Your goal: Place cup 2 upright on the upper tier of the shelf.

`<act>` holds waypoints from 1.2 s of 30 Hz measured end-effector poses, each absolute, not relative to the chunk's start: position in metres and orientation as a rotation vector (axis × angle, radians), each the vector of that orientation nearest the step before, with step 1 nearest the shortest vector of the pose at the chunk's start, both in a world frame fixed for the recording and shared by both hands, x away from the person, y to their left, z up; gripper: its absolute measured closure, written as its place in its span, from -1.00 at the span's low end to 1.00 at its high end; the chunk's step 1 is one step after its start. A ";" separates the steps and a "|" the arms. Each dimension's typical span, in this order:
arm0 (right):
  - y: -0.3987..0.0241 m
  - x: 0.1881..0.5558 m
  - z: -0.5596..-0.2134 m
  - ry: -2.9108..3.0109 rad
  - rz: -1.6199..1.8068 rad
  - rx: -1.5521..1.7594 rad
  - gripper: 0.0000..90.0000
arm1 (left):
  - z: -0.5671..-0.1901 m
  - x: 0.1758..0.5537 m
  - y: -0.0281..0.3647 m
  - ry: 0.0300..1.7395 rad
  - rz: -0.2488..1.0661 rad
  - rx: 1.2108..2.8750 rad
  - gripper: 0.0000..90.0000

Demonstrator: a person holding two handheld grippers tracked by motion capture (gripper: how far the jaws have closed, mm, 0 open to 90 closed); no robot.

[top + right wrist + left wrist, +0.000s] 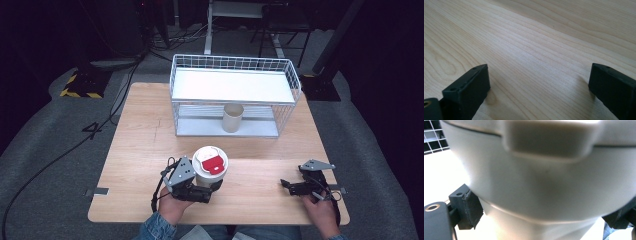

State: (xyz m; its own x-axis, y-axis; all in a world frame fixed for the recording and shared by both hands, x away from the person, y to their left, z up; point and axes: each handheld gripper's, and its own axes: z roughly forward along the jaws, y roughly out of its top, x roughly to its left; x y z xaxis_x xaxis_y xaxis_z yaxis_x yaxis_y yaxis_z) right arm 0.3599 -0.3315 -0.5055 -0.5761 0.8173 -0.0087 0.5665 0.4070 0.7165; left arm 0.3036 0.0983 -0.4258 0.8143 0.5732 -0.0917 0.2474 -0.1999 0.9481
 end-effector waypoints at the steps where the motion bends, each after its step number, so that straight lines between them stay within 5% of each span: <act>1: -0.331 0.360 -0.506 2.310 0.969 1.193 -0.92 | -0.426 0.304 0.098 0.632 0.334 1.785 -0.79; 36: -0.326 0.361 -0.506 2.303 0.969 1.199 -0.92 | -0.344 0.336 0.095 0.654 0.411 1.729 -0.79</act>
